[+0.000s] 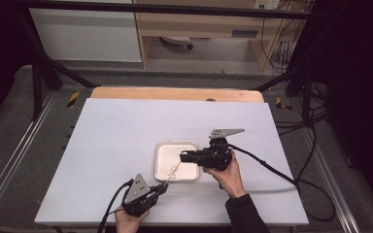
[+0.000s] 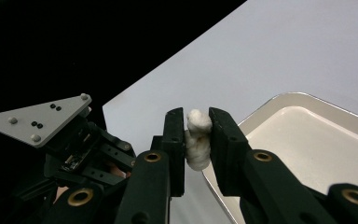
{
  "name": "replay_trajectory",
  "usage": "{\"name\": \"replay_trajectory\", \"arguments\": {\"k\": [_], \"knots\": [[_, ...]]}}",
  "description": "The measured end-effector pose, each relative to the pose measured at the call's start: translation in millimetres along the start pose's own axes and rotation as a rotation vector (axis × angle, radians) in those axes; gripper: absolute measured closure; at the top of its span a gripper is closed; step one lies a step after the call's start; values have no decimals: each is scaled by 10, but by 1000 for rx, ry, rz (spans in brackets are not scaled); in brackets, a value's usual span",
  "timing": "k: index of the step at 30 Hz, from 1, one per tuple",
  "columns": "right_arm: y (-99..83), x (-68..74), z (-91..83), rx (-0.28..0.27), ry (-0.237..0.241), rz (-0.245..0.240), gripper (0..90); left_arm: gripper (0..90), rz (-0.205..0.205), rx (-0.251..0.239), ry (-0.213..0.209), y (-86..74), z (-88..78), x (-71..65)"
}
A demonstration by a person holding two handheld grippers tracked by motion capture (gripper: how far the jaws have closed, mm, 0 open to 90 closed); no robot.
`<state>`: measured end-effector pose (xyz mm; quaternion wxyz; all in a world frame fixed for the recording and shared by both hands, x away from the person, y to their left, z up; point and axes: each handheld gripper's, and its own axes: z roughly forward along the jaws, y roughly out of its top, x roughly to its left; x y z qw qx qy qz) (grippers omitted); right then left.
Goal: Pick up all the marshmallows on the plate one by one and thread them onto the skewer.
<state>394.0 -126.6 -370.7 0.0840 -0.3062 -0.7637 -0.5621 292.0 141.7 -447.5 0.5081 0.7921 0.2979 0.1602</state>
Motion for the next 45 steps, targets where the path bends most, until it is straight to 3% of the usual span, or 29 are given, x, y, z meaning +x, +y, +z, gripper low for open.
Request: {"name": "replay_trajectory", "arguments": {"k": [9, 11, 13, 16, 21, 22, 26, 32, 35, 38, 45], "knots": [[-68, 26, 50, 11, 16, 1, 787, 883, 4, 4, -9, -13, 17, -4], [-88, 29, 66, 25, 15, 5, 790, 883, 3, 8, -9, -16, 23, -8], [-113, 28, 100, 59, 29, 6, 790, 883, -4, -32, -31, 6, 14, -12], [-220, 30, 227, 104, 55, 13, 783, 883, 20, -4, 7, 58, 43, -55], [-264, 44, 254, 96, 43, -3, 765, 883, -12, -16, -8, 30, 47, -31], [-262, 49, 251, 90, 42, -4, 723, 883, -14, -20, -6, 32, 44, -29], [-227, 76, 165, 41, -17, -53, 530, 882, -30, -25, 5, 25, 15, 3], [-187, 93, 13, 11, -124, -150, 376, 882, -55, -30, 22, 10, -45, 69], [-217, 33, -59, -15, -146, -139, 306, 882, -67, -24, 27, 0, -66, 104], [-260, -41, -135, -4, -205, -141, 243, 881, -74, -16, 34, -11, -86, 128], [-397, -158, -295, 0, -287, -135, 130, 881, -85, -14, 39, -19, -138, 178]]}}
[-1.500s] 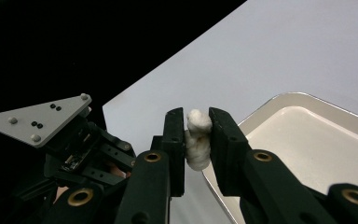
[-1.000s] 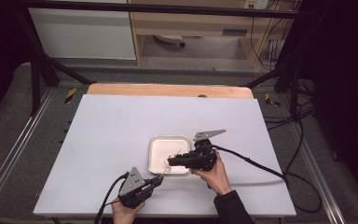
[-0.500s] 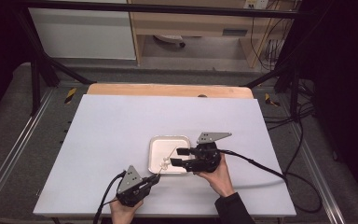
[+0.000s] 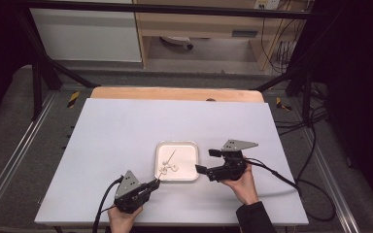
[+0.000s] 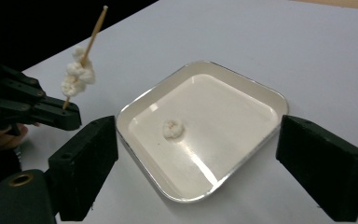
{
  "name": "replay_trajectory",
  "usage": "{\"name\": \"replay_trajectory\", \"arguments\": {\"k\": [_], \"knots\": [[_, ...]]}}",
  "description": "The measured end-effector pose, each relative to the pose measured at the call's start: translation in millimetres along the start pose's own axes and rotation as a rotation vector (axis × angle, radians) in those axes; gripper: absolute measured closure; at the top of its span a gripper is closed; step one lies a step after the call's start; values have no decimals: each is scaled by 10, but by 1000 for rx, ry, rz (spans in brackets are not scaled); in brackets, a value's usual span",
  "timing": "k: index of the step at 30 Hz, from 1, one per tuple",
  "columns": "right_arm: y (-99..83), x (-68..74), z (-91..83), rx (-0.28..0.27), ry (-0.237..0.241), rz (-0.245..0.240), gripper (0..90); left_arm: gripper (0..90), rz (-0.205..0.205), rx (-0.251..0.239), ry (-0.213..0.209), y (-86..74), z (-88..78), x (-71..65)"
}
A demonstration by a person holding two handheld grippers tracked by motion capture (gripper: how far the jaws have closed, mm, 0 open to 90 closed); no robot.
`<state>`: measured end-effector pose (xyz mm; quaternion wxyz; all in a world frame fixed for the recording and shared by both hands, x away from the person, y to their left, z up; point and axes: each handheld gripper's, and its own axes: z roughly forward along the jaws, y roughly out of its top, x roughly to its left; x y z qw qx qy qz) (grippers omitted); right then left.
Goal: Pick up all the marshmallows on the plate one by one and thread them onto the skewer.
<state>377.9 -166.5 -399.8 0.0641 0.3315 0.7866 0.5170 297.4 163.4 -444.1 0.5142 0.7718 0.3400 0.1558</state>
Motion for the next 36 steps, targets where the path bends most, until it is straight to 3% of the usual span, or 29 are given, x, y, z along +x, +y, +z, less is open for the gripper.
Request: {"name": "replay_trajectory", "arguments": {"k": [6, 16, 25, 36], "knots": [[-56, -36, -36, 25, -62, -20, 61, 881, 1, 7, 3, -7, -30, 28], [-33, -29, 50, 30, -65, -5, 24, 881, -13, 11, 2, -22, -88, 83], [105, 115, 271, 77, -63, -65, 22, 881, -16, 6, 8, -20, -139, 120], [158, 184, 615, 107, -41, -85, 83, 881, -15, 3, 8, -24, -159, 130]]}}
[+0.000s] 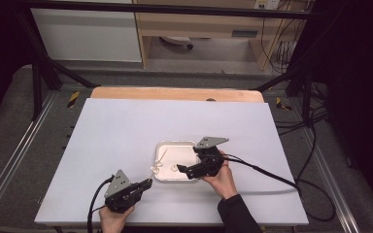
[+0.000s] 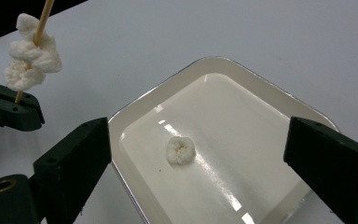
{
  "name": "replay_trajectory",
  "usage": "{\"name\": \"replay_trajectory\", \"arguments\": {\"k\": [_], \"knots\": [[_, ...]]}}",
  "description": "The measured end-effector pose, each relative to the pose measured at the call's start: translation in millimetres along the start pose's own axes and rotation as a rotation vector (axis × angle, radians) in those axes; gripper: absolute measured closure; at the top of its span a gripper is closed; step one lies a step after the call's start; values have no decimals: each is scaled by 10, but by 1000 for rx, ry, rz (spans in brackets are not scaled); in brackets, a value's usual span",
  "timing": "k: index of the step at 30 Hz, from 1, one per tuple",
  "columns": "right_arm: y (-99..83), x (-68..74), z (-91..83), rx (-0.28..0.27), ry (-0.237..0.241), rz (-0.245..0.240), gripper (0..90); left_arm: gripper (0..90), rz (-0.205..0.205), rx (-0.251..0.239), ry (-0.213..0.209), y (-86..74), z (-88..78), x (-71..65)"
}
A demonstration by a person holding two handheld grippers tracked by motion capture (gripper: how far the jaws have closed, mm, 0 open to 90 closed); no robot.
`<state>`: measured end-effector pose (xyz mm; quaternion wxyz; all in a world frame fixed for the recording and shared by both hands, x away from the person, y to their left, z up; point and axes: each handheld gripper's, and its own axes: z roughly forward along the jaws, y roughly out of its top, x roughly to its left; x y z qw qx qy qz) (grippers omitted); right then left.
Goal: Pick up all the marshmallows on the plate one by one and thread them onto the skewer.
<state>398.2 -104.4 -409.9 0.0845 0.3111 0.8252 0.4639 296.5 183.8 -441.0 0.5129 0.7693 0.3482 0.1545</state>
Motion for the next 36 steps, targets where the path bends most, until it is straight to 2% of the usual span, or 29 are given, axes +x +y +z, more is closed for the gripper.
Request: {"name": "replay_trajectory", "arguments": {"k": [2, 6, 8, 14, 20, 27, 32, 36], "knots": [[5, -1, 68, 12, 3, -2, 99, 880, -1, 4, 1, -1, 4, 3], [10, 12, 207, 53, -5, -39, 135, 881, -2, 5, 3, -4, 2, 10], [-1, 6, 256, 55, 11, -29, 155, 881, -2, 5, 4, -7, 0, 12], [-54, -20, 360, 83, 7, -39, 198, 881, -11, 8, 6, -19, 9, 24], [-88, -14, 433, 88, 15, -64, 312, 881, -10, 9, 7, -21, 31, 17], [-98, 54, 528, 126, 17, -140, 442, 881, -11, 11, 6, -30, 48, 9], [-118, 68, 552, 129, 28, -150, 538, 880, -12, 13, 4, -30, 63, 14], [-134, 73, 564, 133, 31, -164, 580, 880, -11, 12, 3, -30, 65, 7]]}}
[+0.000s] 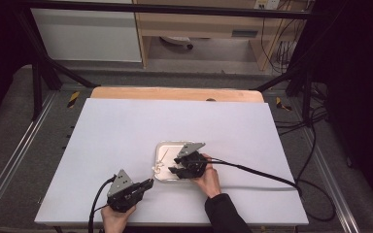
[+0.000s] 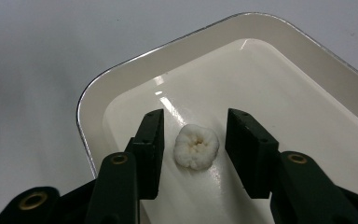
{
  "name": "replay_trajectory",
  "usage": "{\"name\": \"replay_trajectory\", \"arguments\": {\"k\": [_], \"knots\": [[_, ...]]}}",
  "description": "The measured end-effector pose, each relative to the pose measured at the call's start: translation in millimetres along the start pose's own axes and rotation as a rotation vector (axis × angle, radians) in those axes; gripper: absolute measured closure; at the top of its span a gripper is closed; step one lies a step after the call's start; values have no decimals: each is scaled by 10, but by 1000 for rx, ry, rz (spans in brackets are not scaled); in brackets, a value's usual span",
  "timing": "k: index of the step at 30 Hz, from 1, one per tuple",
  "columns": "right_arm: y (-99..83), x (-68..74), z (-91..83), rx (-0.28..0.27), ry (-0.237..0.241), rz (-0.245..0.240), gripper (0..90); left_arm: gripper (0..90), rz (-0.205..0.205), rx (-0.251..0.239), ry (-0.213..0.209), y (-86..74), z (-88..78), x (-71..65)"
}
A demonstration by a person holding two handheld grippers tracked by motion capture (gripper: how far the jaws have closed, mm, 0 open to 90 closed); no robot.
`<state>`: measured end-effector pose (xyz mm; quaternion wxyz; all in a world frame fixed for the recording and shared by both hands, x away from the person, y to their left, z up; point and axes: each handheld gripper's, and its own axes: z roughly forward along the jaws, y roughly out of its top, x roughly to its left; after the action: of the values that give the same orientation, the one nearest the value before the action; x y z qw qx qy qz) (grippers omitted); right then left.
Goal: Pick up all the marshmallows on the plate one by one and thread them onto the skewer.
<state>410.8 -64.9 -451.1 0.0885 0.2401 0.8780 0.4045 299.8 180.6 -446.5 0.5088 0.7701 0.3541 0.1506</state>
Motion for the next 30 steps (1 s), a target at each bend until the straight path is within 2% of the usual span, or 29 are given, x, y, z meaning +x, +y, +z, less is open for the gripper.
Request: {"name": "replay_trajectory", "arguments": {"k": [12, 20, 30], "knots": [[-30, 27, 9, -4, -19, -47, 674, 881, 1, -2, 0, 2, -1, -3], [-19, 23, -18, -4, -27, -36, 696, 880, 5, -2, -3, 0, 6, -13], [66, 22, -209, -29, -22, 0, 705, 881, 8, -6, -6, 3, 5, -30]]}}
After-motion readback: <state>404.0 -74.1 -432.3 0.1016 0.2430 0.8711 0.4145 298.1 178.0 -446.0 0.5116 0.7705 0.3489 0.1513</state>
